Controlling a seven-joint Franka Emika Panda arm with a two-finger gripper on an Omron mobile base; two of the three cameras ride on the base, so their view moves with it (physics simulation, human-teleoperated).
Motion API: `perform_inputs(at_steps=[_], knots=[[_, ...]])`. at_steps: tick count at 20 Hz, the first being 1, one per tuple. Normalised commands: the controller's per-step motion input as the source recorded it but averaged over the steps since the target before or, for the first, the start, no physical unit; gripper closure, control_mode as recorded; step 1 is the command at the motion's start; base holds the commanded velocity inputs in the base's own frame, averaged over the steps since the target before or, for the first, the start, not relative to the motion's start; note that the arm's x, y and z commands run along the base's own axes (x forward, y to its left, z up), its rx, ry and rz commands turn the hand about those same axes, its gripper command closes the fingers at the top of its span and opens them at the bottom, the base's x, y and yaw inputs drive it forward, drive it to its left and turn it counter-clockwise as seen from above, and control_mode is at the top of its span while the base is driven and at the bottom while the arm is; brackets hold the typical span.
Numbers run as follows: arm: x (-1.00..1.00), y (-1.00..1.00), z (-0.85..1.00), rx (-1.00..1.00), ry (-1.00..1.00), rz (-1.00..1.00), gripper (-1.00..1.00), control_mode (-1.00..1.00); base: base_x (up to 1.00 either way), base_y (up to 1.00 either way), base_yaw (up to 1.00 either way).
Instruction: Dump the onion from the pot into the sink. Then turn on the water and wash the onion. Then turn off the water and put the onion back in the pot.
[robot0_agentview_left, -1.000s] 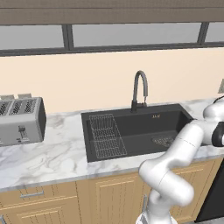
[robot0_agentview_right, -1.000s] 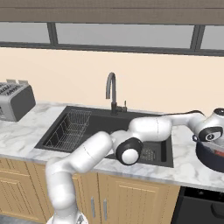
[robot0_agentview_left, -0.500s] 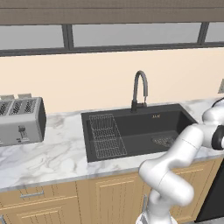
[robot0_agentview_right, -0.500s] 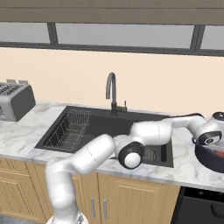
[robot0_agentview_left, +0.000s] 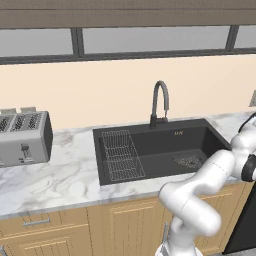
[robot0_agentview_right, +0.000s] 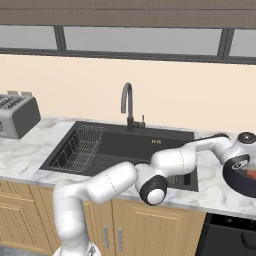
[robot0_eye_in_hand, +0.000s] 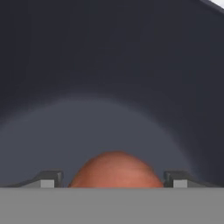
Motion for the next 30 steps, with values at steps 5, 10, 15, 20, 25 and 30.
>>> perform_inputs(at_steps=[5,10,15,20,25,30], knots=[[0.00,-0.10,0.00,0.00,0.00,0.01,1.00,-1.00,0.00,0.00,0.00],[0.00,0.00,0.47,0.00,0.03,0.00,1.00,-1.00,0.00,0.00,0.00],[0.00,-0.12,1.00,0.00,0.07,0.00,1.00,-1.00,0.00,0.00,0.00],[-0.22,0.20,0.99,0.06,0.00,0.00,1.00,-1.00,0.00,0.00,0.00],[-0.49,0.53,0.95,0.09,0.00,0.00,1.00,-1.00,0.00,0.00,0.00],[-0.90,0.98,0.56,0.02,-0.09,-0.03,1.00,-1.00,0.00,0.00,0.00]])
